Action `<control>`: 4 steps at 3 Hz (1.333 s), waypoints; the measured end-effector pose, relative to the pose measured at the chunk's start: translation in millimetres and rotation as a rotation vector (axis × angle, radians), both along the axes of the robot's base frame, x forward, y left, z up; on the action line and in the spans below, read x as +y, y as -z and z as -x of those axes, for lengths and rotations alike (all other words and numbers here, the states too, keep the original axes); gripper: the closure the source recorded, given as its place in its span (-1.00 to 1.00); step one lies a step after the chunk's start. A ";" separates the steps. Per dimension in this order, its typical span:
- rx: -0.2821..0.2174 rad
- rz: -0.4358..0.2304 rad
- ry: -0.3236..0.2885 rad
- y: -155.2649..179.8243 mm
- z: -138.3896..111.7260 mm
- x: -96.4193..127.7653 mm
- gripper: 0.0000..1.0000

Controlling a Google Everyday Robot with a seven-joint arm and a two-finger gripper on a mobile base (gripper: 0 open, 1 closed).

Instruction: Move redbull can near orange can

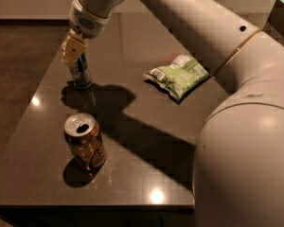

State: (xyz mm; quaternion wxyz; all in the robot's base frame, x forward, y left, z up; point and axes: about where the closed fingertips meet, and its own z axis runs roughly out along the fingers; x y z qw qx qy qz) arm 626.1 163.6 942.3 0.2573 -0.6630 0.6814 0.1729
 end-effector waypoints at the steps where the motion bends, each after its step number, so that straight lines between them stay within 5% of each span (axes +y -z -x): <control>1: -0.008 0.003 -0.009 -13.4 18.1 -20.8 0.92; 4: 0.034 0.014 -0.096 -20.7 112.1 -129.8 1.00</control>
Offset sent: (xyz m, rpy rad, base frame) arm -0.0752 -0.1060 0.0323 -0.0217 -0.0083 0.0543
